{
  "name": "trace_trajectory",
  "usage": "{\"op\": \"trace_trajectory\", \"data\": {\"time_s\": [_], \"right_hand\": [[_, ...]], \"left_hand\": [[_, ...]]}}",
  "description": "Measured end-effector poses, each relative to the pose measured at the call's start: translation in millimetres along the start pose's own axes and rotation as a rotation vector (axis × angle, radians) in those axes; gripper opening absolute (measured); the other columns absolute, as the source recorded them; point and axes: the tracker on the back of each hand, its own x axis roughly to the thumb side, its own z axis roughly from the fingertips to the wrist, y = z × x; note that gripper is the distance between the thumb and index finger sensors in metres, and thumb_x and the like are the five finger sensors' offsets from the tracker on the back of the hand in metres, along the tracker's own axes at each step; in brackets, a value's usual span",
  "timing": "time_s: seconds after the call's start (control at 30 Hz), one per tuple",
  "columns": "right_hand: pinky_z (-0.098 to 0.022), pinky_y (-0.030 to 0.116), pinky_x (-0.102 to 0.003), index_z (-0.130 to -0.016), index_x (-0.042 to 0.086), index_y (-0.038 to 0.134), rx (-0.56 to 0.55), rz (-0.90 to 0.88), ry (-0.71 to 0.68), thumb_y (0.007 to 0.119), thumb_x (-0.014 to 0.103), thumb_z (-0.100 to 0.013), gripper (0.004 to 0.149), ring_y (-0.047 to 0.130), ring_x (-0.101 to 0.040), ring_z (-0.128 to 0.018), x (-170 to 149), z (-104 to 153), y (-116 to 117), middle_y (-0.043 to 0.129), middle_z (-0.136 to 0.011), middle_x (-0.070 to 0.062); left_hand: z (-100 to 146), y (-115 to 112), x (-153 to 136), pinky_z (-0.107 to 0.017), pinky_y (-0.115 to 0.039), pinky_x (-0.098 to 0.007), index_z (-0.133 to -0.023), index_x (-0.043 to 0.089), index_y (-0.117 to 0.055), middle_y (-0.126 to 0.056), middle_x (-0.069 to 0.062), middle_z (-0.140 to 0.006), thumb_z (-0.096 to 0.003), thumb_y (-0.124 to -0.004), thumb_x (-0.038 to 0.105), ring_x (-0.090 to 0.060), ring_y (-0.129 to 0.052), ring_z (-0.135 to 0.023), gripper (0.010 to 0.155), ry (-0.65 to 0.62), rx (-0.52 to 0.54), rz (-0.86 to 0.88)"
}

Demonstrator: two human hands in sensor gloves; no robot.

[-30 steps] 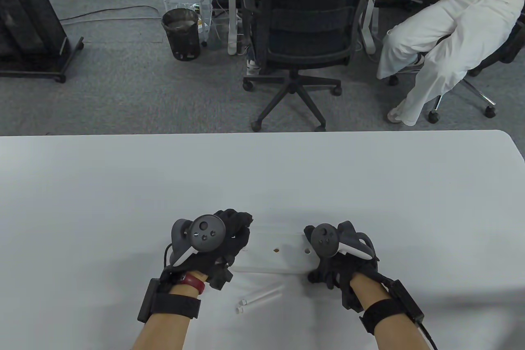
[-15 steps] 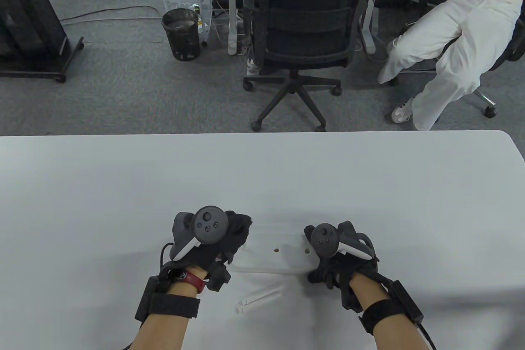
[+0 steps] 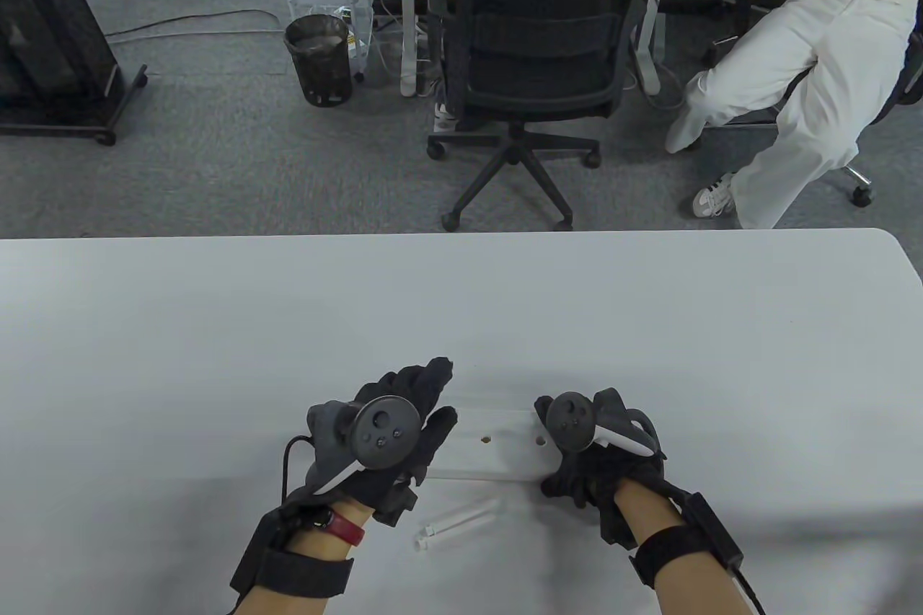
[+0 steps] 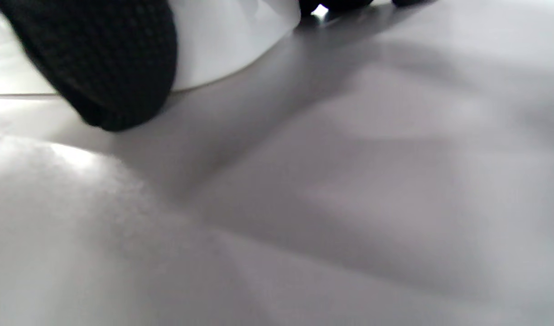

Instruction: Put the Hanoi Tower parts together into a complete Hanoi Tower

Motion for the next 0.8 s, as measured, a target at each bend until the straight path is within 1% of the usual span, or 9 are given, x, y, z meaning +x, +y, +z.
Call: {"op": "trace_trajectory", "data": {"time_s": [0.07, 0.13, 0.2, 0.27, 0.4, 0.5, 0.6, 0.7, 0.8], "right_hand": [[-0.071, 0.039, -0.064, -0.099, 0.017, 0.012, 0.0, 0.001, 0.0, 0.094, 0.043, -0.028, 0.111, 0.033, -0.044, -0.101, 0, 0, 0, 0.027, -0.109, -0.017], [-0.071, 0.038, -0.064, -0.099, 0.017, 0.012, -0.001, 0.0, 0.0, 0.094, 0.043, -0.028, 0.111, 0.034, -0.044, -0.101, 0, 0, 0, 0.027, -0.109, -0.017], [-0.071, 0.038, -0.064, -0.099, 0.017, 0.012, -0.001, -0.001, 0.0, 0.094, 0.043, -0.028, 0.111, 0.033, -0.044, -0.101, 0, 0, 0, 0.027, -0.109, -0.017], [-0.071, 0.038, -0.064, -0.099, 0.017, 0.012, -0.001, -0.001, 0.001, 0.094, 0.043, -0.028, 0.111, 0.033, -0.044, -0.101, 0, 0, 0, 0.027, -0.109, -0.017], [-0.071, 0.038, -0.064, -0.099, 0.017, 0.012, -0.002, -0.007, 0.002, 0.094, 0.043, -0.028, 0.111, 0.033, -0.044, -0.101, 0, 0, 0, 0.027, -0.109, -0.017], [-0.071, 0.038, -0.064, -0.099, 0.017, 0.012, -0.003, -0.008, 0.002, 0.094, 0.043, -0.029, 0.111, 0.033, -0.044, -0.101, -1, 0, 1, 0.027, -0.109, -0.017], [-0.071, 0.038, -0.064, -0.099, 0.017, 0.012, -0.005, -0.01, 0.001, 0.094, 0.043, -0.028, 0.111, 0.033, -0.044, -0.101, -1, 0, 1, 0.027, -0.109, -0.017], [-0.071, 0.038, -0.064, -0.099, 0.017, 0.012, -0.008, -0.012, 0.0, 0.094, 0.043, -0.029, 0.111, 0.033, -0.044, -0.101, -2, 0, 1, 0.027, -0.109, -0.017], [-0.071, 0.037, -0.064, -0.099, 0.017, 0.012, -0.011, -0.02, -0.001, 0.094, 0.043, -0.029, 0.111, 0.032, -0.043, -0.101, -2, 0, 2, 0.026, -0.11, -0.017]], "left_hand": [[2, -1, 14, -0.056, -0.078, -0.049, -0.092, 0.023, -0.081, -0.093, -0.006, -0.081, -0.0417, -0.085, 0.045, -0.031, -0.098, -0.059, 0.055, -0.037, -0.021, -0.005], [3, -7, 27, -0.051, -0.082, -0.049, -0.084, 0.022, -0.09, -0.1, -0.006, -0.072, -0.0416, -0.086, 0.043, -0.03, -0.102, -0.051, 0.048, -0.071, -0.081, -0.017], [4, -23, 44, -0.049, -0.083, -0.049, -0.082, 0.022, -0.093, -0.102, -0.006, -0.07, -0.042, -0.086, 0.043, -0.03, -0.103, -0.048, 0.046, -0.077, -0.237, -0.081], [5, -41, 56, -0.048, -0.084, -0.048, -0.08, 0.021, -0.095, -0.104, -0.007, -0.068, -0.0416, -0.087, 0.043, -0.031, -0.104, -0.046, 0.045, -0.071, -0.334, -0.173], [9, -75, 69, -0.047, -0.084, -0.048, -0.079, 0.021, -0.098, -0.105, -0.006, -0.067, -0.0402, -0.089, 0.046, -0.03, -0.105, -0.046, 0.046, -0.061, -0.419, -0.358], [11, -94, 75, -0.047, -0.084, -0.049, -0.077, 0.02, -0.1, -0.106, -0.007, -0.065, -0.0389, -0.09, 0.047, -0.031, -0.105, -0.045, 0.048, -0.035, -0.462, -0.447], [12, -114, 81, -0.046, -0.084, -0.049, -0.078, 0.018, -0.099, -0.106, -0.008, -0.065, -0.0381, -0.09, 0.05, -0.031, -0.105, -0.044, 0.052, -0.011, -0.506, -0.56], [14, -128, 86, -0.046, -0.084, -0.049, -0.08, 0.018, -0.098, -0.106, -0.008, -0.066, -0.0368, -0.089, 0.054, -0.032, -0.105, -0.045, 0.057, -0.015, -0.492, -0.626], [16, -140, 90, -0.044, -0.085, -0.048, -0.078, 0.017, -0.1, -0.108, -0.008, -0.065, -0.0363, -0.089, 0.055, -0.032, -0.106, -0.044, 0.057, -0.012, -0.489, -0.679]]}}
